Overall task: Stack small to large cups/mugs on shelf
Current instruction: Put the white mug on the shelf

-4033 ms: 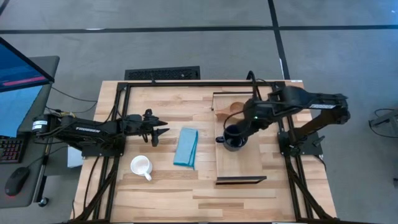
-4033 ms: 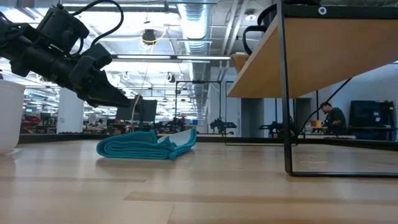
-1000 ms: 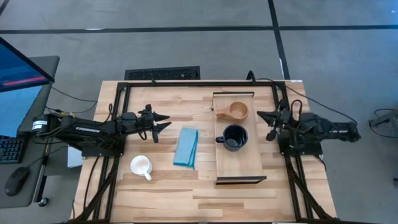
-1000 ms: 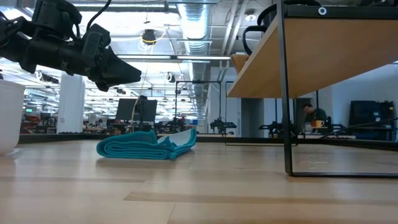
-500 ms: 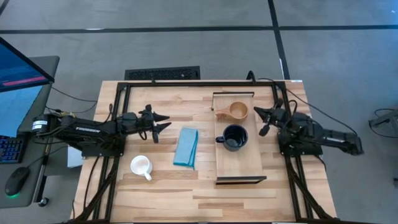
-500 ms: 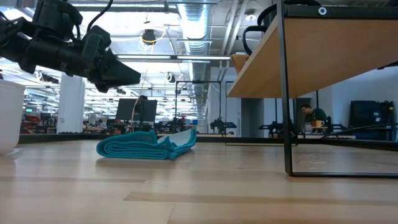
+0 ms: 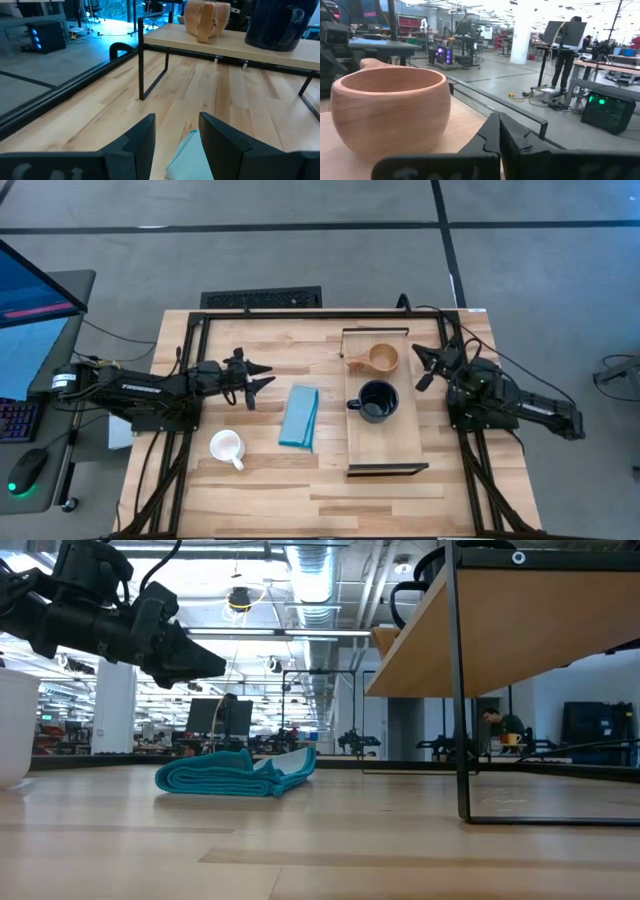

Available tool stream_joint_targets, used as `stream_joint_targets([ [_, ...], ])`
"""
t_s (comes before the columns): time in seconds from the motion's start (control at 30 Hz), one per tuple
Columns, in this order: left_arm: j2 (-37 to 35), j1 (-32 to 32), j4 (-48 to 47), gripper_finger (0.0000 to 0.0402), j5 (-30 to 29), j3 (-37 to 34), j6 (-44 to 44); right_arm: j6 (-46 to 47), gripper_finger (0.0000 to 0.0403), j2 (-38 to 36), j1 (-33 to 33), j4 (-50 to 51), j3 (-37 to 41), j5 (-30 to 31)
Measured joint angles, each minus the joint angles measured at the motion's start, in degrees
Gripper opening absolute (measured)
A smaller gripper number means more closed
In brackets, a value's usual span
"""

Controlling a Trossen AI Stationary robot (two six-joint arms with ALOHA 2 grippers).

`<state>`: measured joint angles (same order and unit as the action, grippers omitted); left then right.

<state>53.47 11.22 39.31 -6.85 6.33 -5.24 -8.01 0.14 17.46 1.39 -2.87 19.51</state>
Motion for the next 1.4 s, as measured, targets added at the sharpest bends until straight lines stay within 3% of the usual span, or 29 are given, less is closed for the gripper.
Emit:
stream_joint_targets([
  [0.5,0.0,0.0,0.6,0.0142,-0.1,0.0,0.0,0.0,0.0025,0.0,0.0,0.0,0.0,0.0],
  [0.8,0.0,0.0,5.6,0.0142,0.4,0.0,-0.3,0.0,0.0023,0.0,0.0,1.4,0.0,0.0],
  [1.1,0.0,0.0,3.0,0.0142,0.5,0.0,-0.6,-0.1,0.0026,0.0,0.0,2.7,0.0,0.0],
  [1.4,0.0,0.0,2.4,0.0193,0.5,0.0,1.3,-0.1,0.0021,0.0,0.0,2.7,0.0,0.1],
])
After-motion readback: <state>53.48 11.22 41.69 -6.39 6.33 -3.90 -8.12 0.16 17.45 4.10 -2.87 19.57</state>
